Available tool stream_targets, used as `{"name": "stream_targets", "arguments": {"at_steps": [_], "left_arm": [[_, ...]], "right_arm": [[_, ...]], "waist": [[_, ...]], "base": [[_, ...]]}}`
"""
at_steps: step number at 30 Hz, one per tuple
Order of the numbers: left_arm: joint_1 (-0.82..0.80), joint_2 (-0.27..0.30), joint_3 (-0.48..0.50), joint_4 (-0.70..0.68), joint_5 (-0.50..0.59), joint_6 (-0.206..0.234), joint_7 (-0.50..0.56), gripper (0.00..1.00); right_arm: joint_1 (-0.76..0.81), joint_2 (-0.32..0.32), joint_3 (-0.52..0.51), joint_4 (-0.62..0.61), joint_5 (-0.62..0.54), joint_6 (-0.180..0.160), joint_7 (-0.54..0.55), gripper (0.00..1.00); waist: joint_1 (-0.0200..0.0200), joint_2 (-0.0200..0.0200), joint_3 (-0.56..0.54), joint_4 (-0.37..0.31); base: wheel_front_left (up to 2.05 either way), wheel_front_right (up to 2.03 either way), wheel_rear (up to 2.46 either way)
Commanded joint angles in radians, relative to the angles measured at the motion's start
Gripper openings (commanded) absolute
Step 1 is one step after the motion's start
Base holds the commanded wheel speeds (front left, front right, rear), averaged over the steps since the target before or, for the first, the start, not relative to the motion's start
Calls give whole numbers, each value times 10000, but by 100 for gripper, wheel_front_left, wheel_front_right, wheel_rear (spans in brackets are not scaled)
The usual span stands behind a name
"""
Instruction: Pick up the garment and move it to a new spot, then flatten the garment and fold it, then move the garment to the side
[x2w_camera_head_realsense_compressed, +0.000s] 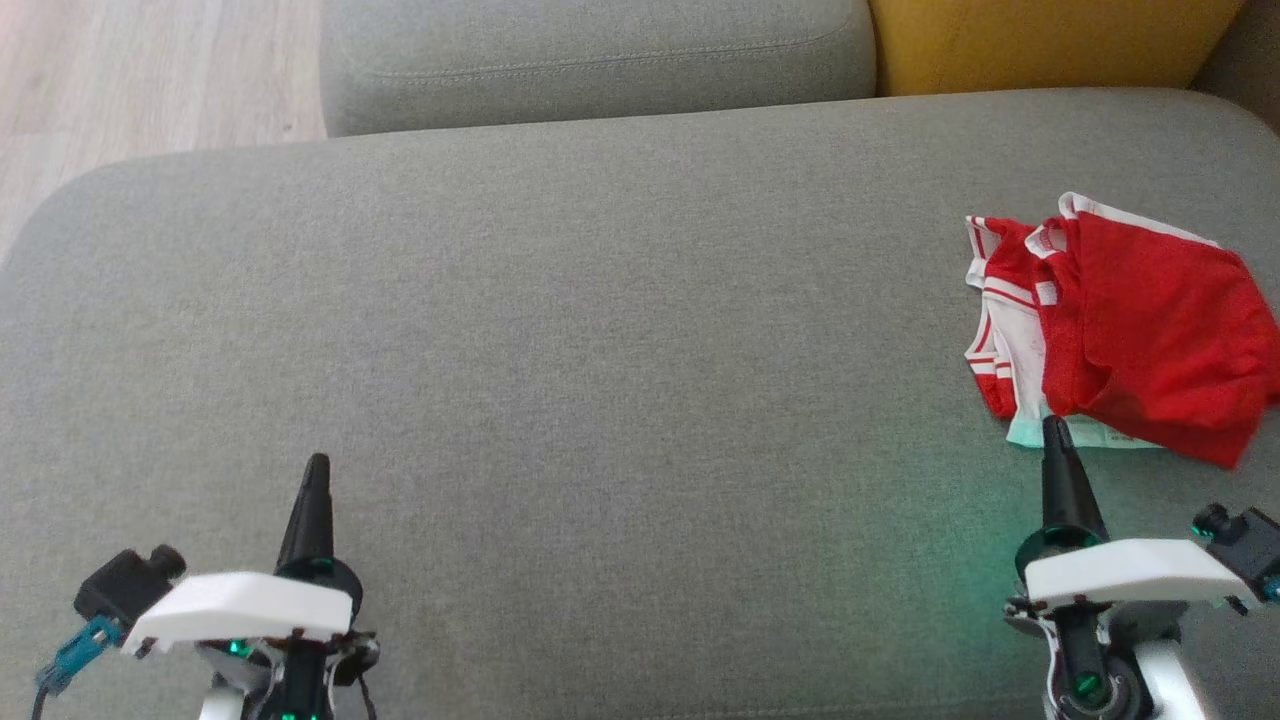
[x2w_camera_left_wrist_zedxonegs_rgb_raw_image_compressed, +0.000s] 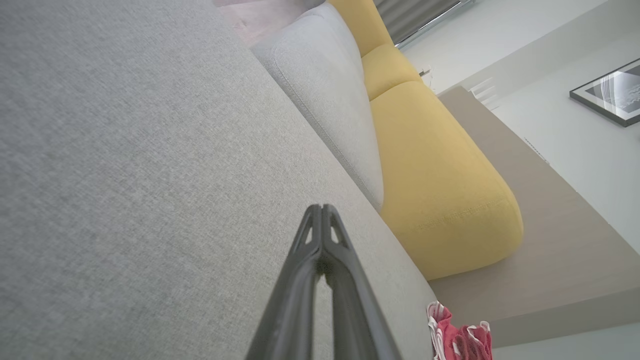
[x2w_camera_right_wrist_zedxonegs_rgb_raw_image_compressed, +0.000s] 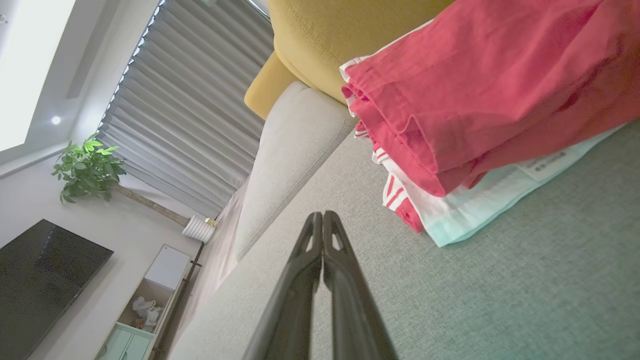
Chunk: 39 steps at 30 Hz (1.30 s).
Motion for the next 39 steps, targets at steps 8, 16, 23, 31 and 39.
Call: {"name": "stream_targets", "arguments": {"at_steps": [8, 16, 23, 31, 39], "left_arm": [[-642, 165, 408, -210, -1013, -185, 281, 0], [-689, 172, 554, -170, -1731, -258, 481, 0], [-737, 176, 702, -130, -2445, -331, 682, 0], [-791, 181, 875, -84, -3262, -415, 915, 0], [-846, 183, 1049, -38, -4078, -498, 1149, 0]], "right_arm": [[-454, -180, -113, -425, 1213, 11, 279, 0], [-467, -182, -244, -445, 2059, 13, 476, 0], [-480, -182, -379, -464, 2899, 14, 674, 0], [-495, -179, -536, -485, 3859, 15, 906, 0], [-511, -174, -698, -507, 4817, 16, 1140, 0]], "waist": [[0, 0, -57, 19], [0, 0, -104, 34], [0, 0, -150, 49], [0, 0, -204, 67], [0, 0, -257, 84]], "base": [[0, 0, 0], [0, 0, 0], [0, 0, 0], [0, 0, 0], [0, 0, 0]]}}
